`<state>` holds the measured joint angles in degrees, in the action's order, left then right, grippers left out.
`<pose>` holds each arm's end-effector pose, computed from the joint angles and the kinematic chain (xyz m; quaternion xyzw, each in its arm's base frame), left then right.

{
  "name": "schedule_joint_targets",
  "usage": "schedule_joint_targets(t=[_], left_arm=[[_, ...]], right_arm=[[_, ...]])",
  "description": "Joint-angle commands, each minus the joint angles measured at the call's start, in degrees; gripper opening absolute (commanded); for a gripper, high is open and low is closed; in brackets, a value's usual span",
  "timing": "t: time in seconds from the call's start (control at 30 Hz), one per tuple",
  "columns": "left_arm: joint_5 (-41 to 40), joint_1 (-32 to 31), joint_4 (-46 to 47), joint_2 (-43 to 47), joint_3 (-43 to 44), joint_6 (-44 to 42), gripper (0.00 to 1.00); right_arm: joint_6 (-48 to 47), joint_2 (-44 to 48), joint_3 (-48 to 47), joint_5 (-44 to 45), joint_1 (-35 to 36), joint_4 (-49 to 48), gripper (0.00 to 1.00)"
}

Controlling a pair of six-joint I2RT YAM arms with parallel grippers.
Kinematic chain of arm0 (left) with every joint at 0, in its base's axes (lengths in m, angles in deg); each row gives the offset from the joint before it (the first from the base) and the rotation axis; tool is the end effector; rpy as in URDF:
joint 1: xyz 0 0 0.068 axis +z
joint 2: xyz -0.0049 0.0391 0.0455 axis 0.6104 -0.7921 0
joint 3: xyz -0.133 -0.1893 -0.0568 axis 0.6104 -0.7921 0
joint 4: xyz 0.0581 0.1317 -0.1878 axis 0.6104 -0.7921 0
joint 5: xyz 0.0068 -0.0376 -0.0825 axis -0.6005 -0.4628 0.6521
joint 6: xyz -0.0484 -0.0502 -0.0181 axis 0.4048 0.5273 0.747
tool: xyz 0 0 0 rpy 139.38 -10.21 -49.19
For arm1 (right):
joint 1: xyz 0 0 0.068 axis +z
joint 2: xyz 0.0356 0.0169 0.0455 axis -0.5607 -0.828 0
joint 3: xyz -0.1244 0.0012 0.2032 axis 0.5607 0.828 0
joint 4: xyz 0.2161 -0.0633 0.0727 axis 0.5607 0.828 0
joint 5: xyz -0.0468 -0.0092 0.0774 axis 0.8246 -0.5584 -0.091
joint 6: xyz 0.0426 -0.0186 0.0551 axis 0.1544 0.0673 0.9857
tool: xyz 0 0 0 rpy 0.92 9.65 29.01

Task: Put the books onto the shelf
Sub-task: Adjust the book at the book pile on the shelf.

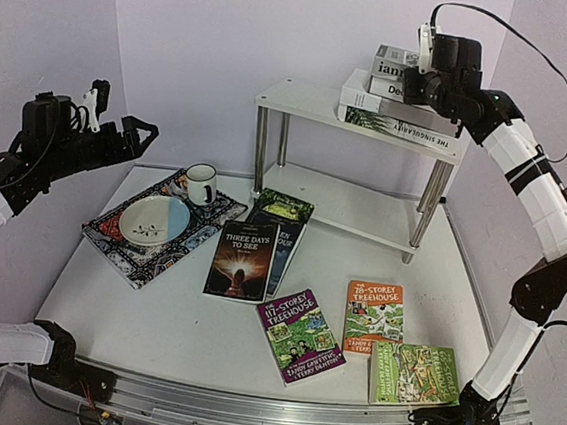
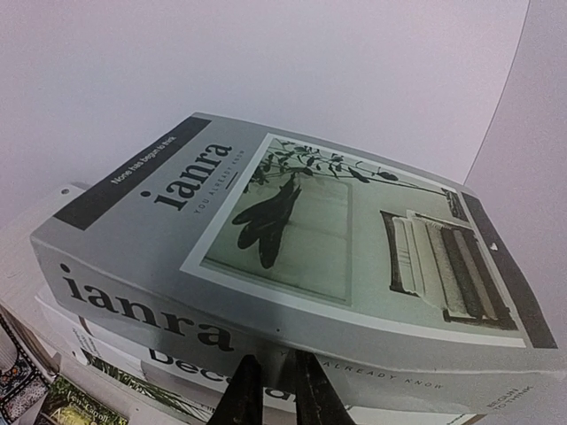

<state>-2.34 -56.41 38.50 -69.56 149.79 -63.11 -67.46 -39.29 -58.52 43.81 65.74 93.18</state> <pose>0.2118 -0.0802 0.3658 0.0150 0.7763 -0.2696 0.5696 0.3309 0.1631 0.4987 0.0343 0.6500 -0.0194 0.7589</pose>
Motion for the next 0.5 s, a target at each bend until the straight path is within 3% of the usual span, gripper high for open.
schedule_joint_targets(t=[0.0,0.23,0.47], left_arm=[[0.0,0.2,1.7,0.2,0.1,0.4,1.00],[0.1,0.2,1.7,0.2,-0.2,0.5,1.00],[0.9,0.2,1.8,-1.6,-1.4,2.2,1.00]], right_arm=[[0.6,-0.2,-1.1,-1.8,-0.3,-2.3,0.19],[1.9,3.7,3.4,-11.9,-0.1,-2.1,0.34],[-2.5,9.2,10.4,-19.1,2.4,-1.8,0.51]])
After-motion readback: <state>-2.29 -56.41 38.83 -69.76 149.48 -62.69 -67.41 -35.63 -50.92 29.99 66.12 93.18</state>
